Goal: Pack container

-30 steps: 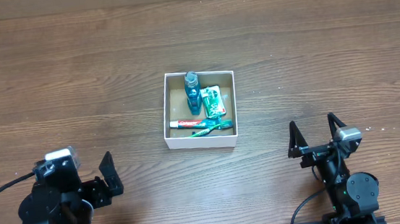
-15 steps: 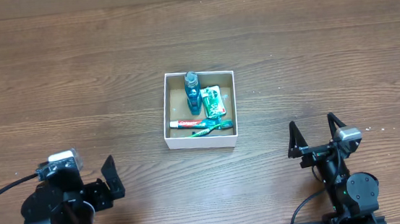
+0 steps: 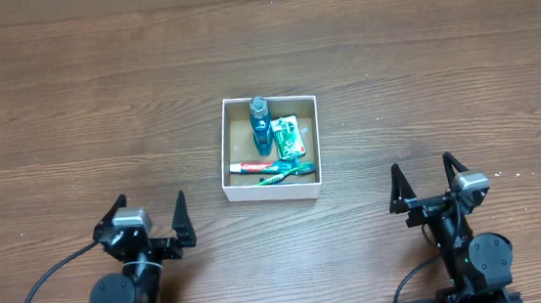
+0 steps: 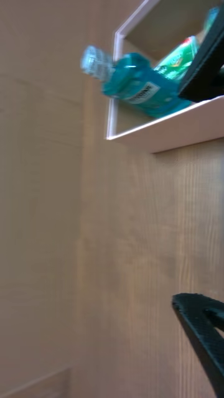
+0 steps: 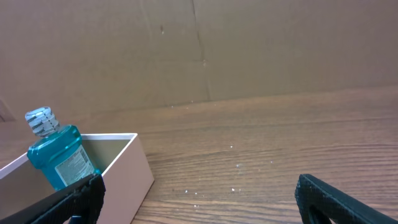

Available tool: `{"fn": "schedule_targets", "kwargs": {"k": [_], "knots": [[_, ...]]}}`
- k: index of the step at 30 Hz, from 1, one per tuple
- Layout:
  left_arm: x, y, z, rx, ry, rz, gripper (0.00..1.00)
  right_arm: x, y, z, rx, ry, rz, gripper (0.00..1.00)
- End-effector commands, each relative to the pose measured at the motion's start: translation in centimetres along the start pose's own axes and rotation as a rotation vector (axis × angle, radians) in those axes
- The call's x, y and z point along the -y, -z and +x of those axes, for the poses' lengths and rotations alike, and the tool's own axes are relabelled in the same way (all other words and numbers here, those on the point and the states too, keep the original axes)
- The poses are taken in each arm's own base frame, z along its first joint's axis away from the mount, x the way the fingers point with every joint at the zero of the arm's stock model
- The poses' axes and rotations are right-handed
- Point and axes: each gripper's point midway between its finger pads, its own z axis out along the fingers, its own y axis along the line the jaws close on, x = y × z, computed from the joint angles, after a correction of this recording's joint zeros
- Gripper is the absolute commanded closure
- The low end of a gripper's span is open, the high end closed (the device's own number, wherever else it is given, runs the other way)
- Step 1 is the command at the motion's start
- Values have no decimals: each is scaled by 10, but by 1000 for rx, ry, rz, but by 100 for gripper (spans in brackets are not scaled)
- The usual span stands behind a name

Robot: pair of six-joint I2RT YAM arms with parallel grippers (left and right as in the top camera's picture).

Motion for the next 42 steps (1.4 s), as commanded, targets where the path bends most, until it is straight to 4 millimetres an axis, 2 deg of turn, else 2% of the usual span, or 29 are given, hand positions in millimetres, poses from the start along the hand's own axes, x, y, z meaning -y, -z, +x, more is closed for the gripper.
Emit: {"fn": "schedule_targets", "kwargs": {"k": [1, 5, 8, 11, 13, 42], "knots": [[3, -6, -6, 119, -92, 17, 0, 0, 0, 0, 9, 4, -3, 0], [4, -8, -12, 219, -191, 15, 0, 0, 0, 0, 9, 4, -3, 0], [3, -10, -1, 173, -232, 15, 0, 0, 0, 0, 9, 4, -3, 0], [1, -13, 21, 82, -214, 18, 0, 0, 0, 0, 9, 4, -3, 0], [0, -14, 27, 55, -196, 17, 0, 0, 0, 0, 9, 4, -3, 0], [-1, -14, 27, 54, -171, 11, 0, 0, 0, 0, 9, 4, -3, 0]]}}
